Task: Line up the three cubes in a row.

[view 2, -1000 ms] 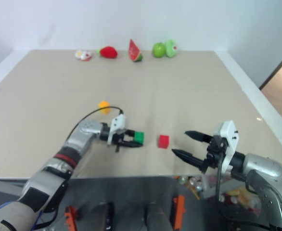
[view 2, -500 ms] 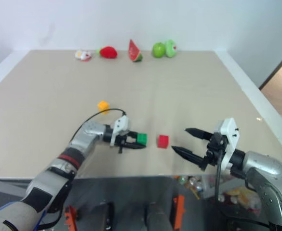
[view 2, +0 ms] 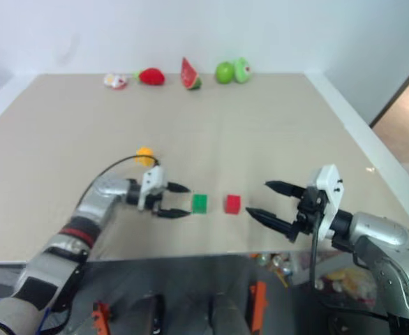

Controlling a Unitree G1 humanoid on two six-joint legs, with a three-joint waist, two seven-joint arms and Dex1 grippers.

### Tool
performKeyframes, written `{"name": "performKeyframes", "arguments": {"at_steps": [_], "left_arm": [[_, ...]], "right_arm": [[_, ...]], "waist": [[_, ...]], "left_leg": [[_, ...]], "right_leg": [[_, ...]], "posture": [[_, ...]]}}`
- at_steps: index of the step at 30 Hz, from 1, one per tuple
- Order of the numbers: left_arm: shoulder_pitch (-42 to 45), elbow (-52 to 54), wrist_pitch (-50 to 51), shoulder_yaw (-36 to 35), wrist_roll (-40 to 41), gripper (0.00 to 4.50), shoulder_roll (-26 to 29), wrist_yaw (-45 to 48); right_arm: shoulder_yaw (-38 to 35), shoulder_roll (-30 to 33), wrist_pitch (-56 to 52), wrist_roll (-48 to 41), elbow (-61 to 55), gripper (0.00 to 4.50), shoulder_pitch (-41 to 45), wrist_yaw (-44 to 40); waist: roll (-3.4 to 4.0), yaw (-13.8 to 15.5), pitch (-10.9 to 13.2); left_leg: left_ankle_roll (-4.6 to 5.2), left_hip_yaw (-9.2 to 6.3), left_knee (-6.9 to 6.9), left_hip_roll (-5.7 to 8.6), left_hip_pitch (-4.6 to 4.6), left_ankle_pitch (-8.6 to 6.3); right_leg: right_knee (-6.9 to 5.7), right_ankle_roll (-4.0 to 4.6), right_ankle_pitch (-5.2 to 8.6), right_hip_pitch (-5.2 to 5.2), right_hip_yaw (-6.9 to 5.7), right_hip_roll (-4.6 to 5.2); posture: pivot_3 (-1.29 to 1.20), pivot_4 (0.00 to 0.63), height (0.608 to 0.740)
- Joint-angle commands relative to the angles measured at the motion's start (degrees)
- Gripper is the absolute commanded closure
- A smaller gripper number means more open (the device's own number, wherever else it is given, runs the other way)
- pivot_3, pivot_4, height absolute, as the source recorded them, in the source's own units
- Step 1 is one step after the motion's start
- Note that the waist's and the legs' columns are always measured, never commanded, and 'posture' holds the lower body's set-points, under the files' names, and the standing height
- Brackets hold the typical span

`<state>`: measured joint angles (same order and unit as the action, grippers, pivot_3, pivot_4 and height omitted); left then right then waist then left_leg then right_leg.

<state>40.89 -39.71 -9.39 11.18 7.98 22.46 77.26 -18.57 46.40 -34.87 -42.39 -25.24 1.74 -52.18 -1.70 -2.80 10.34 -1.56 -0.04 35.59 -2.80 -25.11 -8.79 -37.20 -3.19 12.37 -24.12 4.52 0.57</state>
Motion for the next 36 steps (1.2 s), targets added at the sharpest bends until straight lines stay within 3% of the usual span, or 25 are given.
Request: {"name": "performKeyframes", "arguments": {"at_steps": [1,6,10,14,19,36], "left_arm": [[-4.57,9.38,5.38,-4.62,3.29,0.79,7.28,1.02],[-15.15,28.84,23.65,-13.08,13.10,0.79,14.49,-3.43],[-19.88,35.19,31.95,-19.14,17.19,0.79,14.35,-12.57],[-18.28,30.87,33.37,-22.96,16.08,0.79,11.23,-23.87],[-16.30,25.32,31.58,-21.84,12.65,0.79,8.74,-31.09],[2.93,-4.95,18.18,-14.46,2.50,0.79,-0.38,-34.29]], "right_arm": [[0.01,1.83,0.10,-0.95,-0.17,0.00,3.12,-1.72],[5.62,0.82,0.40,-0.47,1.28,0.00,11.74,-3.28],[12.49,-2.90,2.08,2.99,6.11,0.00,20.75,-2.99],[20.05,-7.56,7.03,11.45,13.77,0.00,28.31,-2.20],[23.96,-12.69,13.61,20.08,23.03,0.00,34.67,1.02],[22.02,-14.16,13.37,19.72,18.95,0.00,32.98,0.92]], "waist": [[0.01,-0.33,0.01],[0.01,-0.02,0.02],[0.02,0.33,0.02],[0.01,0.28,0.02],[0.01,0.28,0.02],[0.01,1.54,0.01]], "left_leg": [[0.00,0.03,-0.02,-0.06,0.02,0.00],[0.00,0.02,-0.04,-0.23,0.02,0.00],[0.00,0.14,0.03,-0.31,0.01,0.00],[0.00,0.13,0.07,-0.29,0.00,0.00],[0.02,0.14,0.09,-0.27,-0.02,0.02],[0.03,0.06,0.03,-0.17,-0.06,0.10]], "right_leg": [[-0.01,0.04,-0.02,-0.03,0.03,-0.05],[-0.07,0.16,-0.04,-0.07,-0.03,-0.18],[-0.04,0.19,-0.05,-0.06,-0.07,-0.11],[-0.05,0.24,-0.13,-0.09,-0.11,-0.12],[-0.04,0.24,-0.17,-0.11,-0.11,-0.14],[-0.05,0.13,-0.19,-0.05,-0.09,-0.17]], "posture": [[0.00,0.150,0.740],[0.00,0.150,0.740],[0.00,0.150,0.740],[0.00,0.150,0.740],[0.00,0.150,0.740],[0.00,0.150,0.740]]}}
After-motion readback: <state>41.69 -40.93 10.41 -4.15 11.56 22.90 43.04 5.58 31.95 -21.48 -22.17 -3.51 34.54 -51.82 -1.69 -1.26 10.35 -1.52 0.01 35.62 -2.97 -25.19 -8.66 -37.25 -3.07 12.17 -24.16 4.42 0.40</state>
